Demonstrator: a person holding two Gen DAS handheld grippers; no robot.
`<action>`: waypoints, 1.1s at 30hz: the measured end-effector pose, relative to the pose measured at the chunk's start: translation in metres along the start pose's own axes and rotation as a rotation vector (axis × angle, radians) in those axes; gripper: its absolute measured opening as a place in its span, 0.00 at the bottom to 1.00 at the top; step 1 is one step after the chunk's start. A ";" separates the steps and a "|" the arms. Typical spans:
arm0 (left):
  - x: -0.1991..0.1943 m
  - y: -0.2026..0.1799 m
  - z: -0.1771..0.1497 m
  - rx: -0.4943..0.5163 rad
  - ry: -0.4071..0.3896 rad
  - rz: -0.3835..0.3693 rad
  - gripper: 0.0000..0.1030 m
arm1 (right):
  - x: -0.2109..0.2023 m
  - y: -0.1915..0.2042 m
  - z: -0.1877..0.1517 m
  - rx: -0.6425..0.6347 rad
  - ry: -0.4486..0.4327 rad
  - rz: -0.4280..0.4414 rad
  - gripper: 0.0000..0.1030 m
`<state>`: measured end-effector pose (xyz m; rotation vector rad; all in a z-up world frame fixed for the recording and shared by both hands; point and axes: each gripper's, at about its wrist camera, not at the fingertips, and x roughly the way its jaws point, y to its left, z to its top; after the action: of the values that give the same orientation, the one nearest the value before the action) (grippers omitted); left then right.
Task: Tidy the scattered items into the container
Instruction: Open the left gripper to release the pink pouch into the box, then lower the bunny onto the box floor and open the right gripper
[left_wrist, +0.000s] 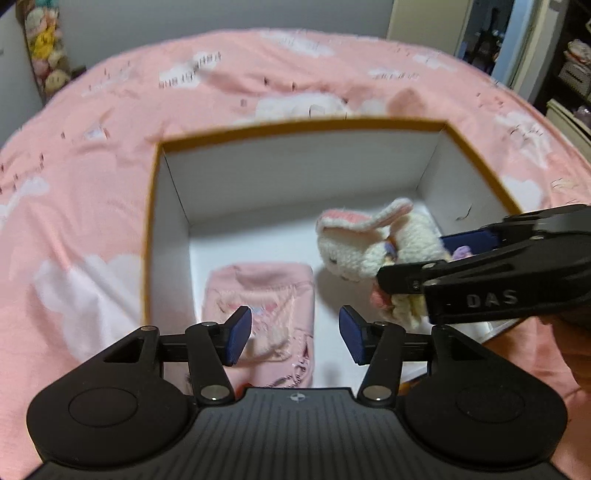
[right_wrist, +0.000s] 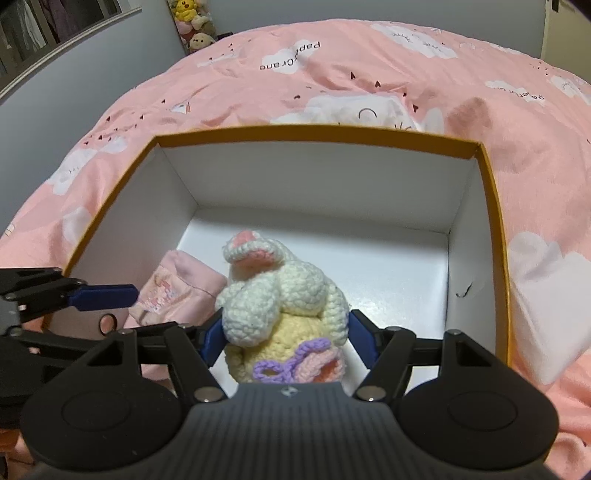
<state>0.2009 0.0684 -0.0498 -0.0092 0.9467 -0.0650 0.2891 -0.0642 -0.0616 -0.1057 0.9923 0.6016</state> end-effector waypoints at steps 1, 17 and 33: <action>-0.006 0.002 0.001 -0.001 -0.019 0.006 0.60 | 0.000 0.002 0.001 -0.004 -0.002 -0.001 0.69; -0.036 0.051 0.009 -0.139 -0.097 0.069 0.60 | 0.034 0.036 0.003 -0.017 0.104 -0.004 0.68; -0.041 0.069 0.000 -0.224 -0.113 0.058 0.37 | -0.006 0.041 0.026 0.123 -0.055 0.124 0.68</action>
<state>0.1810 0.1396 -0.0190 -0.1909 0.8372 0.0943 0.2853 -0.0234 -0.0347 0.0813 0.9849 0.6513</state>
